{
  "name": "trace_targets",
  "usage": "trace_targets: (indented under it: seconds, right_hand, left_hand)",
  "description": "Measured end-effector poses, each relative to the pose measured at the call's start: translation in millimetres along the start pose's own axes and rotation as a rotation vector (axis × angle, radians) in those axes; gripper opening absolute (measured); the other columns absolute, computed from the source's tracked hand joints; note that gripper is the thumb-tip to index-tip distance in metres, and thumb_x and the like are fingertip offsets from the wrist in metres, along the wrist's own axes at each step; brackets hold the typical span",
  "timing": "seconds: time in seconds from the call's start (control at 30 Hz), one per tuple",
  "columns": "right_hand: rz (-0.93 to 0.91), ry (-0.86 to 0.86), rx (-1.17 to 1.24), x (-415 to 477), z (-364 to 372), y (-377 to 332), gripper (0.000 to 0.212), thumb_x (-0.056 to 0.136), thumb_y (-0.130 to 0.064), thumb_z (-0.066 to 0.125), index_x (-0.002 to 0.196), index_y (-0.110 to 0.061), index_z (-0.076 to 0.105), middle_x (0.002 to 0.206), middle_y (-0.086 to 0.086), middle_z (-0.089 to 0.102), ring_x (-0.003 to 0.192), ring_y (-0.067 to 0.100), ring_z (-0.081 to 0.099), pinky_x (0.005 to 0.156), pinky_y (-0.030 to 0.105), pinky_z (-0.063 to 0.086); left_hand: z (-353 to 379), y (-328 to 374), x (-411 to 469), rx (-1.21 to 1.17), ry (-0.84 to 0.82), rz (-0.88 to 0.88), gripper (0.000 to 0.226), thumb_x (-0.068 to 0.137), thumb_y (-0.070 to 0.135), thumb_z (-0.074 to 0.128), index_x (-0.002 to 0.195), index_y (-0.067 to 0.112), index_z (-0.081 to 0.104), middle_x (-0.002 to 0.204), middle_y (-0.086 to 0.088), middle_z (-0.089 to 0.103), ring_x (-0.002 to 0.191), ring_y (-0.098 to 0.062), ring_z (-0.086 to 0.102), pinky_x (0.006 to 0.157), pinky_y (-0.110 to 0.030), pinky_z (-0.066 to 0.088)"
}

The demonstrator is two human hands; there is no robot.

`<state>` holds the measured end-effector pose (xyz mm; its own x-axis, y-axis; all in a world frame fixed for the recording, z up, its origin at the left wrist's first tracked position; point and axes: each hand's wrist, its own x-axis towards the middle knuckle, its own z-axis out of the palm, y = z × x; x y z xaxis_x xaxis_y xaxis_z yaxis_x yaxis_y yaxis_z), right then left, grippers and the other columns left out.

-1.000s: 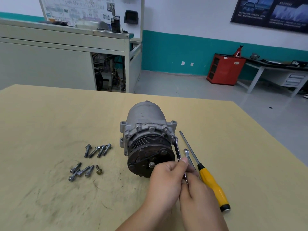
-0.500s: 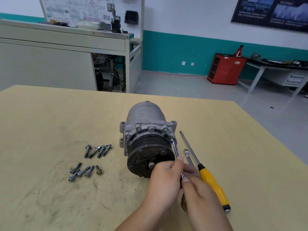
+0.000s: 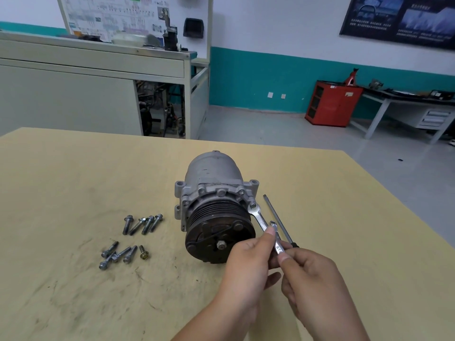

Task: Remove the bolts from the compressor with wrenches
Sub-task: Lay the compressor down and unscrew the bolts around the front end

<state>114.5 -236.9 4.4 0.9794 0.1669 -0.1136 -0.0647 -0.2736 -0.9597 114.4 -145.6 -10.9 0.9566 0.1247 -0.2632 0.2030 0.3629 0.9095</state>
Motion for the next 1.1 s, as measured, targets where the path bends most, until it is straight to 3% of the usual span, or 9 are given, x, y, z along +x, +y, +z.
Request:
trace_targets:
  seconds: [0.2,0.3,0.43,0.53,0.67,0.77,0.87,1.1]
  right_hand:
    - [-0.143,0.129,-0.331,0,-1,-2,0.025,0.092,-0.02,0.05,0.088,-0.029,0.073,0.04,-0.02,0.049,0.044,-0.003,0.046,0.049,0.011,0.037]
    - [-0.159,0.162,-0.46,0,-2,-6,0.025,0.093,-0.025,0.048,0.093,-0.034,0.071,0.064,-0.016,0.064,0.058,-0.002,0.051,0.058,0.009,0.04]
    - [-0.167,0.201,-0.631,2,-1,-5,0.026,0.094,-0.028,0.045,0.103,-0.036,0.068,0.054,-0.011,0.044,0.052,0.003,0.041,0.057,0.014,0.039]
    - [-0.212,0.196,-0.613,1,-2,-3,0.027,0.092,-0.027,0.046,0.103,-0.038,0.068,0.057,-0.014,0.05,0.054,0.002,0.044,0.06,0.014,0.039]
    - [-0.218,0.176,-0.515,1,-5,-3,0.025,0.089,-0.023,0.051,0.095,-0.036,0.071,0.07,-0.011,0.067,0.061,0.0,0.053,0.064,0.011,0.04]
    - [-0.217,0.154,-0.453,2,-7,-4,0.025,0.089,-0.021,0.052,0.088,-0.034,0.073,0.064,-0.014,0.066,0.064,-0.003,0.055,0.059,0.011,0.04]
    - [-0.197,0.13,-0.423,4,-11,-5,0.025,0.09,-0.021,0.052,0.077,-0.03,0.072,0.052,-0.013,0.059,0.05,0.002,0.051,0.049,0.012,0.038]
    - [-0.244,0.153,-0.497,5,-17,-16,0.026,0.091,-0.025,0.05,0.078,-0.02,0.072,0.06,-0.005,0.064,0.059,0.01,0.057,0.057,0.025,0.044]
  left_hand:
    - [0,2,0,0.006,0.021,0.035,0.037,0.093,0.037,0.054,0.07,0.012,0.069,0.071,-0.002,0.071,0.068,-0.01,0.064,0.075,-0.03,0.051]
    - [2,3,0,-0.009,-0.001,-0.013,0.049,0.095,0.036,0.05,0.052,0.019,0.066,0.063,0.003,0.068,0.062,-0.006,0.064,0.07,-0.028,0.049]
    - [6,3,-2,-0.014,-0.018,-0.062,0.06,0.098,0.035,0.046,0.041,0.023,0.061,0.051,0.008,0.06,0.051,-0.003,0.059,0.062,-0.023,0.045]
    - [5,2,0,-0.008,0.02,0.005,0.05,0.096,0.035,0.049,0.051,0.019,0.064,0.064,0.002,0.068,0.062,-0.007,0.063,0.073,-0.029,0.047]
    - [5,2,0,-0.026,0.017,0.01,0.047,0.095,0.035,0.051,0.051,0.019,0.061,0.065,0.002,0.069,0.062,-0.007,0.064,0.073,-0.029,0.047]
    - [5,3,0,-0.028,0.021,0.003,0.045,0.095,0.034,0.052,0.054,0.018,0.061,0.063,0.002,0.069,0.06,-0.006,0.065,0.072,-0.029,0.048]
    - [6,5,0,-0.021,0.022,0.003,0.038,0.095,0.034,0.052,0.064,0.015,0.063,0.068,-0.001,0.072,0.064,-0.007,0.067,0.077,-0.032,0.049]
    - [8,7,0,-0.023,0.032,0.019,0.049,0.094,0.034,0.052,0.049,0.02,0.064,0.073,-0.001,0.074,0.067,-0.007,0.067,0.079,-0.033,0.049]
